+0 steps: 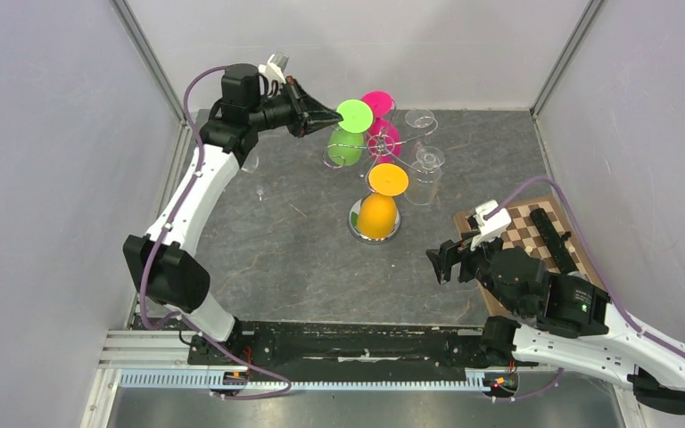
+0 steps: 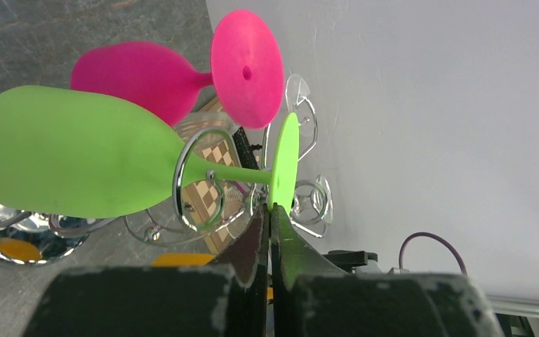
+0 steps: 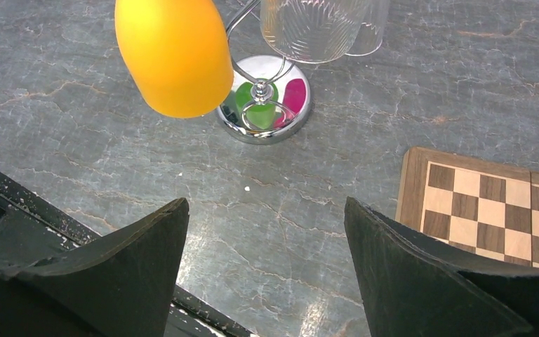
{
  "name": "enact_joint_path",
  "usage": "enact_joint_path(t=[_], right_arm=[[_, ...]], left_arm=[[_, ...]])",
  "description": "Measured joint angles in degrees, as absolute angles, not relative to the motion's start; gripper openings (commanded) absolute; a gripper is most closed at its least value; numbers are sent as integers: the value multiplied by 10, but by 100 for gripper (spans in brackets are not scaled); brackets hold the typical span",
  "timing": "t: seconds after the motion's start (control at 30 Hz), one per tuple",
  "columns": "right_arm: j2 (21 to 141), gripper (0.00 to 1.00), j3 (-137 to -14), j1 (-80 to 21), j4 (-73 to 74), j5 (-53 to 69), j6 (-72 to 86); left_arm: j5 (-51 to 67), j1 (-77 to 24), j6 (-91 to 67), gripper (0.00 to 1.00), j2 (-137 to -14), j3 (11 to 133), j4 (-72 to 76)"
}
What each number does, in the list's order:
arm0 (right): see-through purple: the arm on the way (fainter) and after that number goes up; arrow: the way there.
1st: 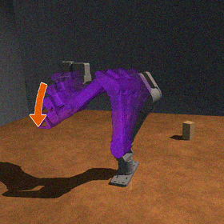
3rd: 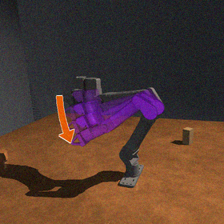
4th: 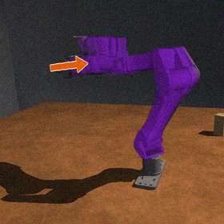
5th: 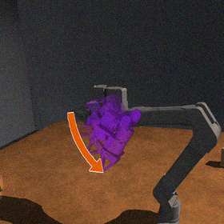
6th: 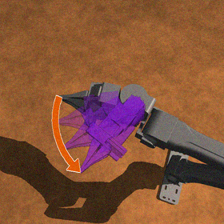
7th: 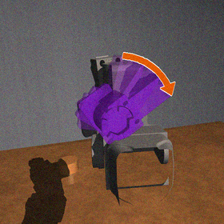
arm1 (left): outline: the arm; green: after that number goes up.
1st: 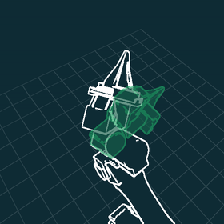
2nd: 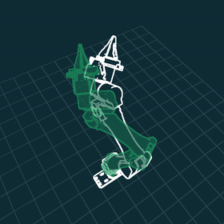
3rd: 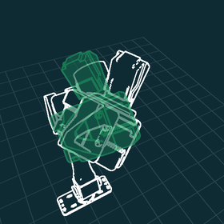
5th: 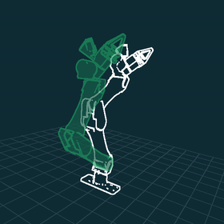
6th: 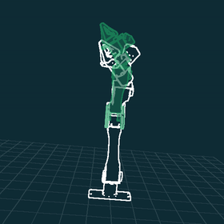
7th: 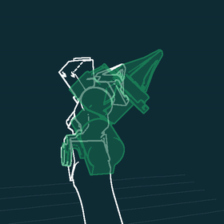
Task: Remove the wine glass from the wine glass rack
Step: Pick up the wine glass from the wine rack.
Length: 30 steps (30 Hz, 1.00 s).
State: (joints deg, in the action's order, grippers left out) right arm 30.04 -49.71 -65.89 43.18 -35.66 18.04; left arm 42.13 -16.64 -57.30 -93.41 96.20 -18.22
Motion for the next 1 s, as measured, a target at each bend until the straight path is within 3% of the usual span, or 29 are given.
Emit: enact_joint_path(t=[1.0], right_arm=[[318, 84, -496, -659, 430, -330, 204]], left_arm=[[296, -139, -418, 2, -776, 943, -384]])
